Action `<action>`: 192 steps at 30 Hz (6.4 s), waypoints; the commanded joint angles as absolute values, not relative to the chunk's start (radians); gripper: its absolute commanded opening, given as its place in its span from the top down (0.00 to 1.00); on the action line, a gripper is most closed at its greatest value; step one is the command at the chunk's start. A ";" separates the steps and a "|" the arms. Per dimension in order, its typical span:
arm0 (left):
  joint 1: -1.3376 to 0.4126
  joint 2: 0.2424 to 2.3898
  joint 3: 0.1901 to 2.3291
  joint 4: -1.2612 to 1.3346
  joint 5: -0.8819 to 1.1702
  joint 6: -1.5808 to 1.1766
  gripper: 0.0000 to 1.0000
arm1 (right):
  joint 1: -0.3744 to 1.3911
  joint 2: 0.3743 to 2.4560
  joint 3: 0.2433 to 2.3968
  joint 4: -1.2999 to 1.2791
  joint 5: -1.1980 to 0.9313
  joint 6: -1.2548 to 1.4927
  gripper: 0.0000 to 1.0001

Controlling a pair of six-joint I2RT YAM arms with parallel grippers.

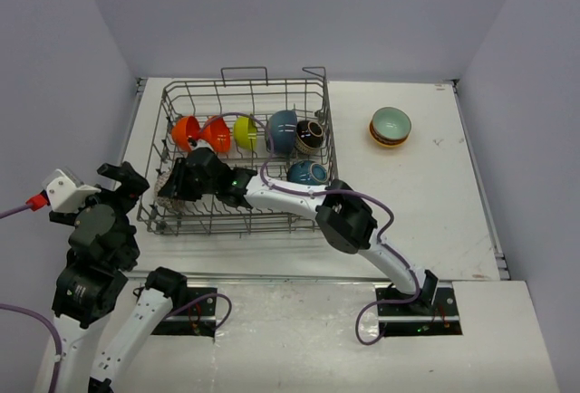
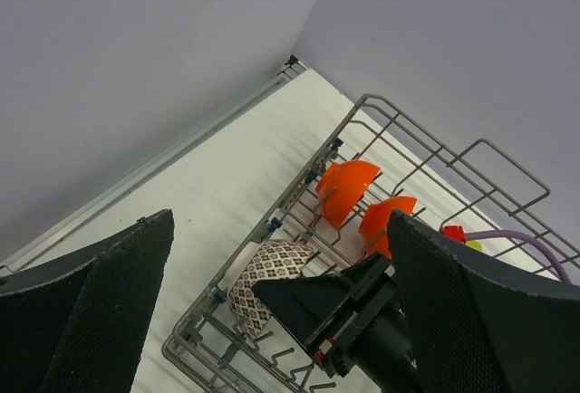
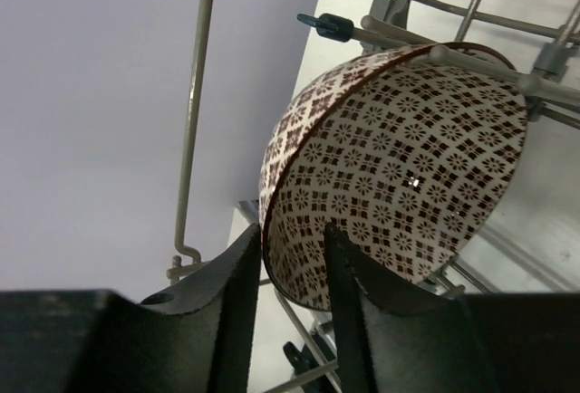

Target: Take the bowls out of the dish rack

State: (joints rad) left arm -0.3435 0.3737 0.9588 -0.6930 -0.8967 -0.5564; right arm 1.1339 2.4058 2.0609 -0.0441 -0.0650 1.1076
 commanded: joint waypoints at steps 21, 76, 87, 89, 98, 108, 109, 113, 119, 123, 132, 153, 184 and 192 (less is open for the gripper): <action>-0.351 0.360 0.925 -0.627 -0.922 -0.535 0.00 | 1.063 2.451 2.066 0.247 -0.227 1.293 0.92; -0.351 0.308 0.979 -0.647 -0.922 -0.552 0.00 | 0.942 2.149 2.117 0.396 -0.495 1.244 1.00; -0.351 0.356 0.954 -0.641 -0.881 -0.555 0.00 | 0.685 1.711 1.904 -0.007 -0.359 0.812 1.00; -0.351 0.367 0.951 -0.641 -0.880 -0.543 0.00 | 0.632 1.622 1.884 -0.125 -0.242 0.717 1.00; -0.350 0.417 0.905 -0.611 -0.830 -0.519 0.00 | 0.315 1.488 1.779 -0.533 0.340 0.247 1.00; -0.350 0.471 0.888 -0.600 -0.802 -0.495 0.00 | 0.183 1.995 2.258 -1.008 0.359 0.048 1.00; -0.350 0.471 0.885 -0.598 -0.802 -0.492 0.00 | 0.183 2.063 2.313 -1.023 0.385 0.041 1.00; -0.350 0.474 0.871 -0.580 -0.785 -0.476 0.00 | 0.189 2.106 2.278 -0.973 0.383 0.021 1.00; -0.350 0.503 0.873 -0.577 -0.773 -0.468 0.00 | 0.207 2.203 2.278 -1.021 0.357 0.011 1.00; -0.350 0.503 0.873 -0.577 -0.770 -0.463 0.00 | 0.213 2.238 2.270 -1.040 0.376 0.017 1.00; -0.351 0.497 0.870 -0.574 -0.765 -0.460 0.00 | 0.239 2.267 2.235 -1.045 0.432 0.038 1.00; -0.356 0.486 0.871 -0.578 -0.773 -0.460 0.00 | 0.250 2.299 2.261 -1.098 0.492 0.066 0.66; -0.356 0.485 0.873 -0.586 -0.776 -0.465 0.00 | 0.235 2.200 2.105 -1.048 0.365 0.123 0.92; -0.356 0.492 0.876 -0.586 -0.773 -0.466 0.00 | 0.235 2.145 2.134 -1.068 0.365 0.133 0.89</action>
